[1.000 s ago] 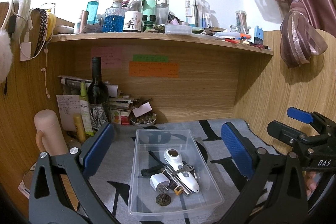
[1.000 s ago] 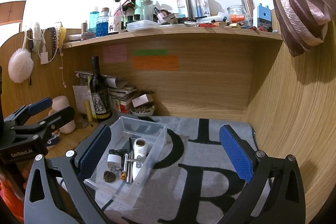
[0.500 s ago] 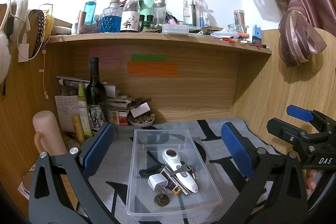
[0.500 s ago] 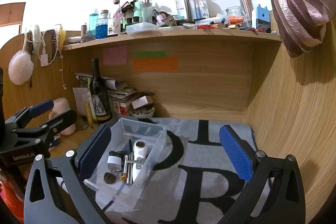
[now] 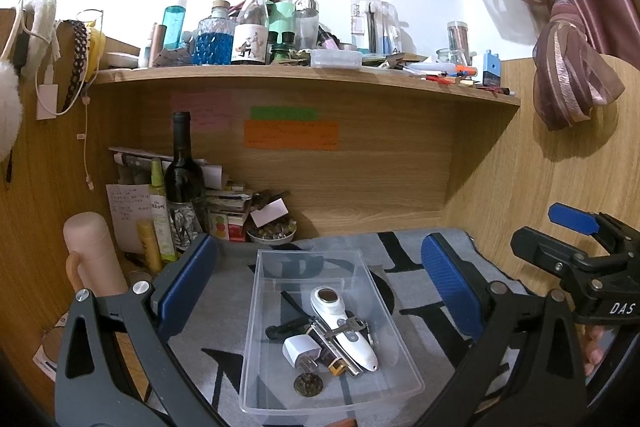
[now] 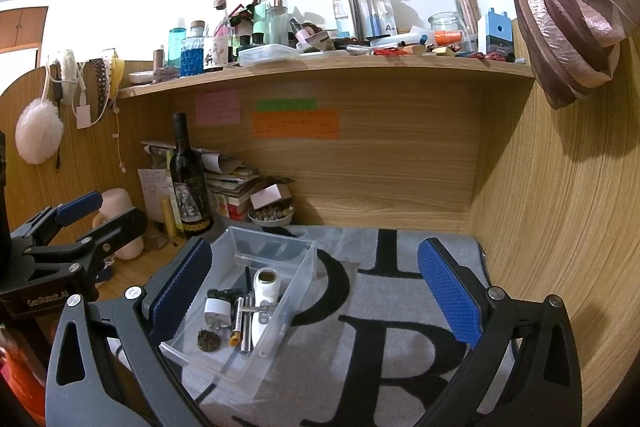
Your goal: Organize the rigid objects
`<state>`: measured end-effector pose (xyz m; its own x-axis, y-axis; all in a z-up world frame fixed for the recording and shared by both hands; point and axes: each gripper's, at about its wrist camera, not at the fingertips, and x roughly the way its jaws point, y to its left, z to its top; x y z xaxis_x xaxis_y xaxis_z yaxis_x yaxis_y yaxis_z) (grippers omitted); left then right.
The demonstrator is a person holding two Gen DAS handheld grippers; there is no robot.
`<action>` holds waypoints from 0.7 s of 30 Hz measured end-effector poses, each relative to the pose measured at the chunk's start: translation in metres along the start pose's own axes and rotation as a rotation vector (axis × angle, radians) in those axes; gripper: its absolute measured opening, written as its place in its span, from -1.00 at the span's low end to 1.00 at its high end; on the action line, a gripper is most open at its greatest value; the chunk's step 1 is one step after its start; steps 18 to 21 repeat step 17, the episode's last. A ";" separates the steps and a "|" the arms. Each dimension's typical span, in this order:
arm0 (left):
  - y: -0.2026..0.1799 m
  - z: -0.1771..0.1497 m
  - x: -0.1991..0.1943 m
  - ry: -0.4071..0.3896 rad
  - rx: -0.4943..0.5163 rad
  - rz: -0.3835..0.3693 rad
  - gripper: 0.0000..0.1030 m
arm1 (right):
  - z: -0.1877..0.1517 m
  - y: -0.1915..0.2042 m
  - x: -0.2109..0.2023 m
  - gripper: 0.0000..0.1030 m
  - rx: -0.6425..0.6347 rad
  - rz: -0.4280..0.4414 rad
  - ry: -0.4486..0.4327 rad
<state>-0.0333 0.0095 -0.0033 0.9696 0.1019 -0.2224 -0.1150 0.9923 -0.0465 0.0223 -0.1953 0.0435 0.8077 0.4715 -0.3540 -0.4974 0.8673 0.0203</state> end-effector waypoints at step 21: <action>0.001 -0.002 0.005 0.023 -0.004 -0.018 1.00 | -0.001 0.000 0.001 1.00 0.006 -0.003 0.005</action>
